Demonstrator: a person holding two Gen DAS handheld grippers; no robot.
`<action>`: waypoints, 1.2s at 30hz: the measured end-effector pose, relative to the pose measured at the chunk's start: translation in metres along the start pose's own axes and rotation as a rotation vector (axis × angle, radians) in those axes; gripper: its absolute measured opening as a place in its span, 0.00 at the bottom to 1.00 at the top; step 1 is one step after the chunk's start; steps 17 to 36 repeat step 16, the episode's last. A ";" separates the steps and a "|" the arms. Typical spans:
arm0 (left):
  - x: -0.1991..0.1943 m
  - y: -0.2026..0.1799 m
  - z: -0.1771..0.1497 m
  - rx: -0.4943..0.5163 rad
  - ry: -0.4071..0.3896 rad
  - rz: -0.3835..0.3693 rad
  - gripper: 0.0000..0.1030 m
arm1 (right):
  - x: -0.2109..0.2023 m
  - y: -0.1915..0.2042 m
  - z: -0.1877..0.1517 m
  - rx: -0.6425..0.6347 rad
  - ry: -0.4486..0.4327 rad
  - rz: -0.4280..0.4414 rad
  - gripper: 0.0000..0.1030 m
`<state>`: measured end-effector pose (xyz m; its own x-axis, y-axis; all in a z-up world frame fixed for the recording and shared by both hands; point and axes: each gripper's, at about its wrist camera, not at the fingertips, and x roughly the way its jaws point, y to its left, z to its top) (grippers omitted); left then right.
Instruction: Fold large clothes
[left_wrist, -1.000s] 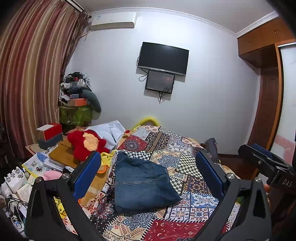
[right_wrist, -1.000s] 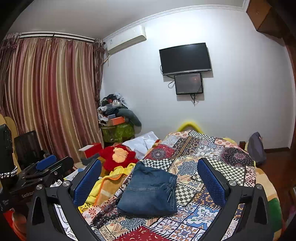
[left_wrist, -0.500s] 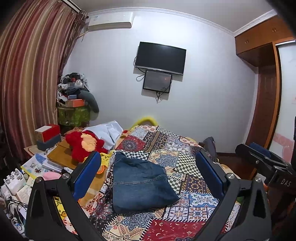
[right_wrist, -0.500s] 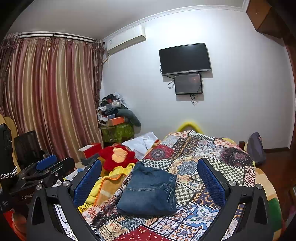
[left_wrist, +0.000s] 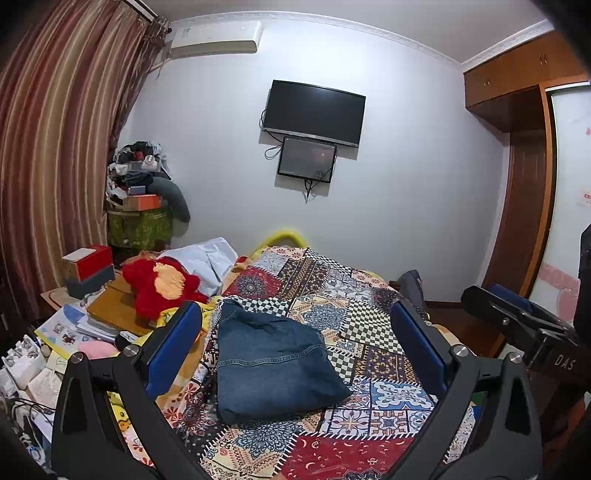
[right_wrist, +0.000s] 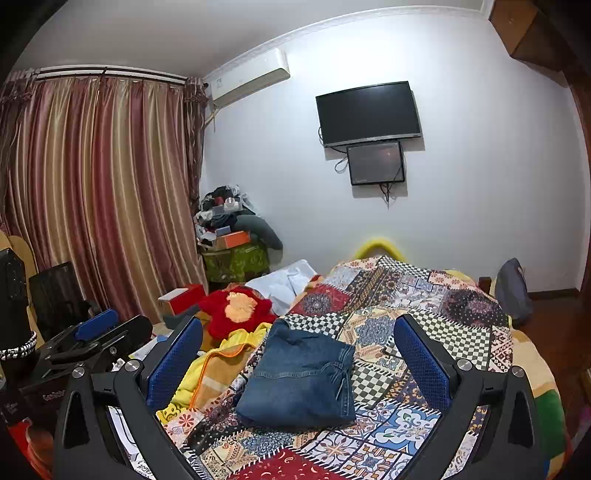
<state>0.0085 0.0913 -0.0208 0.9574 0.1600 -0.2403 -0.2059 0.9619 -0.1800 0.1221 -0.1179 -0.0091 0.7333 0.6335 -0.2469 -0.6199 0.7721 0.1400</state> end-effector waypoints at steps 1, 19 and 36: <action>0.000 0.000 0.000 0.002 -0.001 0.003 1.00 | 0.001 -0.001 0.000 0.001 0.001 -0.001 1.00; 0.005 -0.001 -0.001 0.010 0.005 0.014 1.00 | 0.003 -0.001 -0.003 0.005 0.008 -0.004 1.00; 0.005 -0.001 -0.001 0.010 0.005 0.014 1.00 | 0.003 -0.001 -0.003 0.005 0.008 -0.004 1.00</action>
